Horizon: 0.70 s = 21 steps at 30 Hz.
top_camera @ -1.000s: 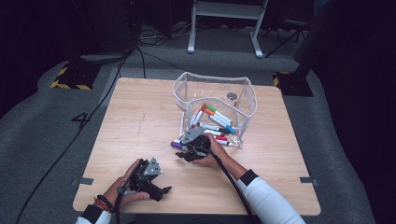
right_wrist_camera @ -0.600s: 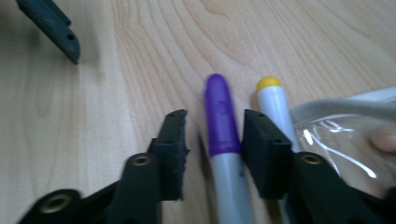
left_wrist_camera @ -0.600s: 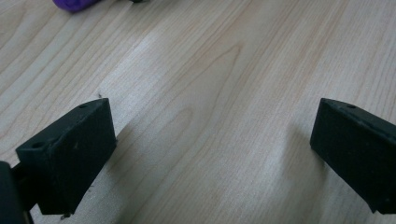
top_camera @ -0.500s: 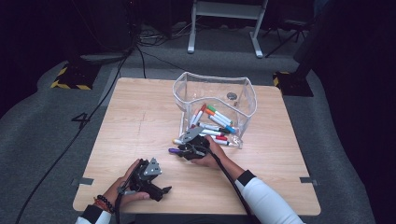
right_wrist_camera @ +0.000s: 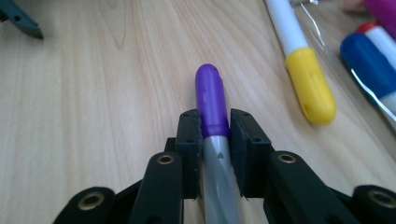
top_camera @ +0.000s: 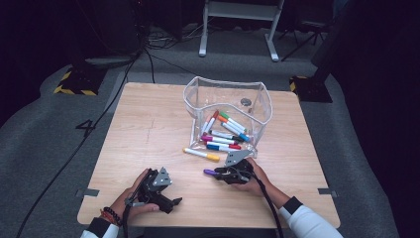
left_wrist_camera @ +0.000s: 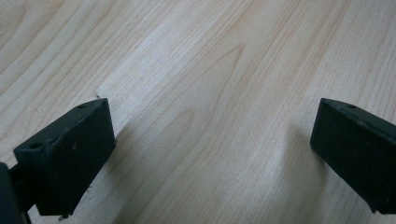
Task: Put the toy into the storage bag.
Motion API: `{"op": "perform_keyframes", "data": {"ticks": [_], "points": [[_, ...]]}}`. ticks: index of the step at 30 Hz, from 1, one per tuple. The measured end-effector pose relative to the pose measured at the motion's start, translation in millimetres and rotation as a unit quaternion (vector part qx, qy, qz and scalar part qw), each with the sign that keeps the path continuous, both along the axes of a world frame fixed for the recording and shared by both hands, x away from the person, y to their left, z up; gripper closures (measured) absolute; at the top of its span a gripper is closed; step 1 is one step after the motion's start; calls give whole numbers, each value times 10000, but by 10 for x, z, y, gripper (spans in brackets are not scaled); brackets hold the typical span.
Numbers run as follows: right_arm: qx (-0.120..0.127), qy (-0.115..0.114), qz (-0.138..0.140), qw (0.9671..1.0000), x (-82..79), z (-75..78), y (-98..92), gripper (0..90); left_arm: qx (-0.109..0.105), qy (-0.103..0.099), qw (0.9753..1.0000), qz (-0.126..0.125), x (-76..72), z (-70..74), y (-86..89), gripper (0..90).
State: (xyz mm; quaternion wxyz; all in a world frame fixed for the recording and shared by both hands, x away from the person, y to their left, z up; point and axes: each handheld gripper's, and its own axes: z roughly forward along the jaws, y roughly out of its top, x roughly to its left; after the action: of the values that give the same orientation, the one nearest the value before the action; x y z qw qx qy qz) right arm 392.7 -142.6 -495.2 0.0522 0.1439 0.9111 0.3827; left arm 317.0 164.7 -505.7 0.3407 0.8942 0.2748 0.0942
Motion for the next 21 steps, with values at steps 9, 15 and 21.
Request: {"op": "perform_keyframes", "data": {"ticks": [9,15,21], "points": [[77,10,-71,9999,-121,22,-370,751,0,-2,10000,1,0,0,0,2],[310,-149,-474,9983,-118,164,-696,751,1,0,10000,0,0,0,0,2],[608,-328,-739,9949,-129,344,-954,751,0,1,10000,-1,1,0,0,1]]}}
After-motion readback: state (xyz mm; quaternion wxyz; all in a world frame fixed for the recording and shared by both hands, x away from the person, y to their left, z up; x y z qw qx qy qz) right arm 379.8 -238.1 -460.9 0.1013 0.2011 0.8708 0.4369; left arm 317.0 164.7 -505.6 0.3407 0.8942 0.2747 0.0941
